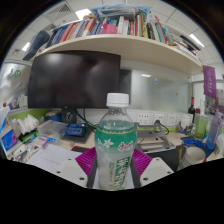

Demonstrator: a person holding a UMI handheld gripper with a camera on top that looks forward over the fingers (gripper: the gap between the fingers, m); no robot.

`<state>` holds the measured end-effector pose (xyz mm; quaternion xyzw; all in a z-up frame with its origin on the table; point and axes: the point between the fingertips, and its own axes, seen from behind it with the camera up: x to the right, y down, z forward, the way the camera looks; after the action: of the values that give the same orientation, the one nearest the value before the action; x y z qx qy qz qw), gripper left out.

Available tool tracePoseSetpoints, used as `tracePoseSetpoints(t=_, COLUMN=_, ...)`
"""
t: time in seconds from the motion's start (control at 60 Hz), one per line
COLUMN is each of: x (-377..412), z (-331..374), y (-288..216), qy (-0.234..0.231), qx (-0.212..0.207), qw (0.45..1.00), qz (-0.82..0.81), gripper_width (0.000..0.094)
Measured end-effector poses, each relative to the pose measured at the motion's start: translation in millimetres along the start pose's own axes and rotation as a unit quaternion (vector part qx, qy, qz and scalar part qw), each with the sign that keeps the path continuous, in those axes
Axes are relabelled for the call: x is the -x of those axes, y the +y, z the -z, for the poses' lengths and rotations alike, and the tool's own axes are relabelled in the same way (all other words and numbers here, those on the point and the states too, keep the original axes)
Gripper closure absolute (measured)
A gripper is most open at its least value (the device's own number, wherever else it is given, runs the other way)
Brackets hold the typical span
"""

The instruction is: Pour water

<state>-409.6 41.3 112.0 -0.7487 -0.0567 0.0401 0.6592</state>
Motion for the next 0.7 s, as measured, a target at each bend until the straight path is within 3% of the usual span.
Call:
tracePoseSetpoints(t=0.267, x=-13, z=-14, y=-2, qy=0.021, qx=-0.003, qw=0.999, qz=-0.042, gripper_width=0.0604)
tracePoseSetpoints(t=0.467, x=-29, z=1, y=-34, qy=-0.02, qx=0.023, qw=0.983, qz=-0.183, gripper_width=0.0609)
tracePoseSetpoints(t=0.567, x=-50, z=12, y=-51, qy=-0.046, qx=0.051, qw=0.939, qz=-0.338, gripper_width=0.0611)
tracePoseSetpoints(t=0.7, x=-80, z=28, y=-68, qy=-0.082, qx=0.077, qw=0.837, qz=-0.535, gripper_width=0.0611)
